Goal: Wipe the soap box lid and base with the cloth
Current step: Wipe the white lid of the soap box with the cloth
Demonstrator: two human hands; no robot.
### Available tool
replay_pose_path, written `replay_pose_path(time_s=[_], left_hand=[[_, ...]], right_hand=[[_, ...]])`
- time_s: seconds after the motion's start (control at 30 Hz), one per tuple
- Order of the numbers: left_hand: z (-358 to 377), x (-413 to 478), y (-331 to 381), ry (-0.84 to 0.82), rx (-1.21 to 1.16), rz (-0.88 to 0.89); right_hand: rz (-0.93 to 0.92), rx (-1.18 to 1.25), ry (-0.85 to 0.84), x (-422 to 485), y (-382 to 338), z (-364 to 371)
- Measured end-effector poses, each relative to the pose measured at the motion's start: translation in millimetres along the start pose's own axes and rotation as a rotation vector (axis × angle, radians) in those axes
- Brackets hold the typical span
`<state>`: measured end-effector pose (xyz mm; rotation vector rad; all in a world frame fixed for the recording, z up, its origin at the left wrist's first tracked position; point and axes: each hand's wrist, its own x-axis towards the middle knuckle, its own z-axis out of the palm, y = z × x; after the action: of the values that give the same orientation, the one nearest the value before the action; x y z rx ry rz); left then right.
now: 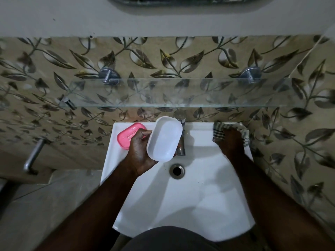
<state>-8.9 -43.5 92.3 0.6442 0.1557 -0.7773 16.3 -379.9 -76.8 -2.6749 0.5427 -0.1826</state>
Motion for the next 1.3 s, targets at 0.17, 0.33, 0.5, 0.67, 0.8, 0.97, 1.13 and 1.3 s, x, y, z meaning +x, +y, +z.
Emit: replay_pose_path(time_s=[0.17,0.33,0.5,0.67,0.8,0.97,1.13,1.3], left_hand=[[-3.6,2.2,-5.1,0.069,0.021,0.013],[-1.1,-3.1,-7.5,0.046,0.007,0.020],[-4.7,-16.6,-4.4,0.061,0.046,0.086],[-2.5,-26.5,-8.0,0.061,0.073,0.112],[1.9,-34.9,-12.8,0.158,0.114,0.151],[-5.1,-47.4,-21.1,0.228,0.057,0.218],[-24.0,-60.8,-23.6,0.297,0.093,0.215],[-19.2,-61.2,-30.9,0.347,0.382,0.211]], right_hand=[[-0.100,-0.095,0.151,-22.4,-16.6,-16.1],[0.019,0.057,0.196,-22.0,-35.9,-41.1],[0.155,0.801,0.117,-65.0,-55.2,-67.8],[0.563,1.554,-0.369,-114.8,-100.4,-98.9],[0.472,1.785,-0.699,-129.9,-139.1,-134.5],[0.433,1.812,-0.968,-170.2,-174.0,-128.4],[0.277,1.352,-0.698,-202.5,-198.2,-114.4],[0.185,1.328,-0.661,-189.6,-227.8,-119.8]])
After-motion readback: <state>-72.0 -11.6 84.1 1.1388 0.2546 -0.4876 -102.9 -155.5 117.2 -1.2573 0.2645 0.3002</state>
